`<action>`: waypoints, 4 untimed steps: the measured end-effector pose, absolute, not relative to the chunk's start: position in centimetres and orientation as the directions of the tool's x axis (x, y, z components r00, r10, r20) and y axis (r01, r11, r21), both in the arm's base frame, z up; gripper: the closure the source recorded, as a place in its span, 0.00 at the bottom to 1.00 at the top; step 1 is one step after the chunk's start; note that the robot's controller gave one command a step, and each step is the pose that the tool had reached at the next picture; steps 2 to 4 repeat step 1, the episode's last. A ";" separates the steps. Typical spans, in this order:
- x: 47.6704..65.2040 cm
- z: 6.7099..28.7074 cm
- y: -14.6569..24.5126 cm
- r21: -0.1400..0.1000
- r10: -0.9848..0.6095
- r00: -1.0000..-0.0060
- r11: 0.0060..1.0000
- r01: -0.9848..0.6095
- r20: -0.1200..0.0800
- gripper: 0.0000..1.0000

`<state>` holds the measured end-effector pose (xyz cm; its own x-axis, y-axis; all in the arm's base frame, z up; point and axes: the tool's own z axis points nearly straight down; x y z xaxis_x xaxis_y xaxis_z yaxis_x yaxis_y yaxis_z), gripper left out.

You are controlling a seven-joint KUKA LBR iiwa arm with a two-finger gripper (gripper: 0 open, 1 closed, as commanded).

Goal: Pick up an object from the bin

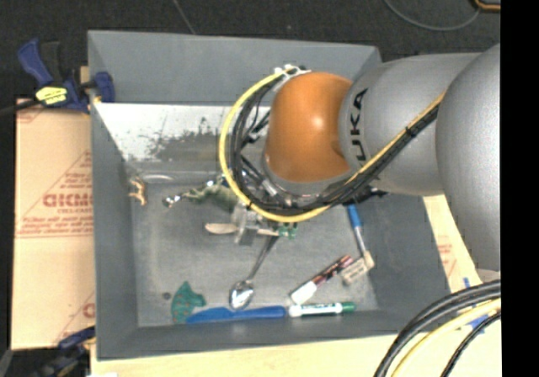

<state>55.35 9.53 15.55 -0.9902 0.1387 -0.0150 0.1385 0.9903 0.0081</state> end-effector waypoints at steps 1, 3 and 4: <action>55.3 17.1 9.5 0.008 0.140 -0.990 0.990 0.140 -0.013 1.00; 55.3 17.1 9.5 0.008 0.140 -0.990 0.990 0.140 -0.013 1.00; 55.3 17.1 9.5 0.008 0.140 -0.990 0.990 0.140 -0.013 1.00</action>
Offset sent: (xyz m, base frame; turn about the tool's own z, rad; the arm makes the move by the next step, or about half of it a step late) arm -0.0008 -0.0003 0.0173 0.0006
